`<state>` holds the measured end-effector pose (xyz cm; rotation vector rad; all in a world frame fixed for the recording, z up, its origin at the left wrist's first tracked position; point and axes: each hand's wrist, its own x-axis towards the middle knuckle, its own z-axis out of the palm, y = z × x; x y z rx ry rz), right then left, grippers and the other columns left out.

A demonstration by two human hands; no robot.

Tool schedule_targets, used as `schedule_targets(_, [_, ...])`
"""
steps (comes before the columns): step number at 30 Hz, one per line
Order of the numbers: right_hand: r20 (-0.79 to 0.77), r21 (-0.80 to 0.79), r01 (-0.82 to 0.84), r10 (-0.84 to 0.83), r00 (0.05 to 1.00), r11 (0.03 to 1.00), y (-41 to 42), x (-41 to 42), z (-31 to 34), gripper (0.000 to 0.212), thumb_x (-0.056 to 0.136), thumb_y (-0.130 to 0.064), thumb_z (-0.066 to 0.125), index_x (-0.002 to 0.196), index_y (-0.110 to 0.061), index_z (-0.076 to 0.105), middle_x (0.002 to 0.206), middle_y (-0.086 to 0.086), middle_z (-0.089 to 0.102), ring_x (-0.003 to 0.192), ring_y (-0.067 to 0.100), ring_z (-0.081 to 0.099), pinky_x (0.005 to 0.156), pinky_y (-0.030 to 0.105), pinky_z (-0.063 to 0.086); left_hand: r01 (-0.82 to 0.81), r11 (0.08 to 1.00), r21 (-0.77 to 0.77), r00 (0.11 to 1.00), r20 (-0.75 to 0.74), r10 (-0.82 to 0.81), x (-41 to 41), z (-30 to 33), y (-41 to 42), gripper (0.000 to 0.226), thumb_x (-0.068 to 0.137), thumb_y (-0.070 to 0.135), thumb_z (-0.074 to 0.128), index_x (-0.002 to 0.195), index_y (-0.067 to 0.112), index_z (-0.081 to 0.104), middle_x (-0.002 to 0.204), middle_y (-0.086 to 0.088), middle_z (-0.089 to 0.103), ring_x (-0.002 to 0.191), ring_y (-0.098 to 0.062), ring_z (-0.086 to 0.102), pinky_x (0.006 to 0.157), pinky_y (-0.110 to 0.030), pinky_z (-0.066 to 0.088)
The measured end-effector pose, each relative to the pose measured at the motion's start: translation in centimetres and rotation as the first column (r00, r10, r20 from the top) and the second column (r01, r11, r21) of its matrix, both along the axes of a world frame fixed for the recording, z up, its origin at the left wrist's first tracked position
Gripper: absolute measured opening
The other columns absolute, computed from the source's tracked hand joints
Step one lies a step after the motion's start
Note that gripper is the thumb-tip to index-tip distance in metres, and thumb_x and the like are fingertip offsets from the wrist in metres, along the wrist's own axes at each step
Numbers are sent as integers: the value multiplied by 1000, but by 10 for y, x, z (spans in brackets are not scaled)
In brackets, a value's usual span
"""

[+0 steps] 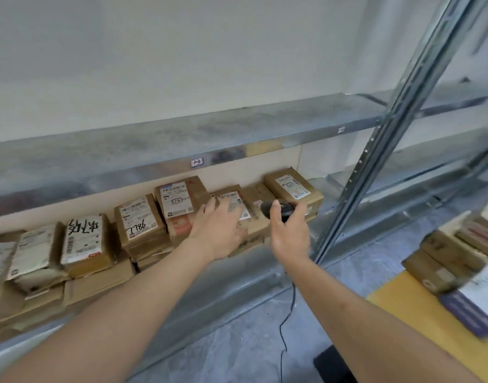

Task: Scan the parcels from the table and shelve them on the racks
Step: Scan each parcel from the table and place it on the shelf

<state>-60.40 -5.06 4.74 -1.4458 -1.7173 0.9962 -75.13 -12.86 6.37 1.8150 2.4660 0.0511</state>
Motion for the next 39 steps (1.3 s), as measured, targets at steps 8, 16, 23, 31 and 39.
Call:
schedule_targets(8, [-58,64,240,-237,970,969,1,108,29,32,105,-57,45,122,-30,40,100,-3,64,90,25,63,81,43,51,261,962,86,965,-41,-258,93,34,34,63,103,57,41,158,25,36,163,-11,34,150,-44,27,123,-55,27])
schedule_targets(16, [-109,78,440,-431,896,895,9,249,49,39,106,-56,45,130,-24,43,101,-3,61,92,26,61,78,40,46,509,854,107,859,-128,-496,219,45,80,84,87,68,11,150,25,46,151,-8,49,138,-38,42,116,-53,34])
schedule_targets(23, [-117,57,530,-521,845,846,13,381,48,32,105,-55,47,123,-28,44,106,-1,67,92,24,64,77,38,46,609,785,111,792,-126,-597,358,44,106,63,101,61,31,149,24,47,154,-4,49,140,-32,43,115,-49,38])
schedule_targets(31, [-64,19,600,-598,799,800,23,513,26,36,105,-56,45,125,-27,44,108,1,66,95,26,64,81,43,51,657,746,108,753,-71,-654,495,20,124,52,103,56,41,141,23,54,143,-5,56,131,-30,50,109,-47,44])
schedule_targets(39, [-36,-49,682,-683,729,730,57,594,3,35,105,-53,45,124,-24,44,102,0,70,93,26,66,78,40,49,715,695,72,698,-14,-716,565,-11,175,49,100,54,47,138,23,54,139,-3,58,125,-28,52,106,-46,46])
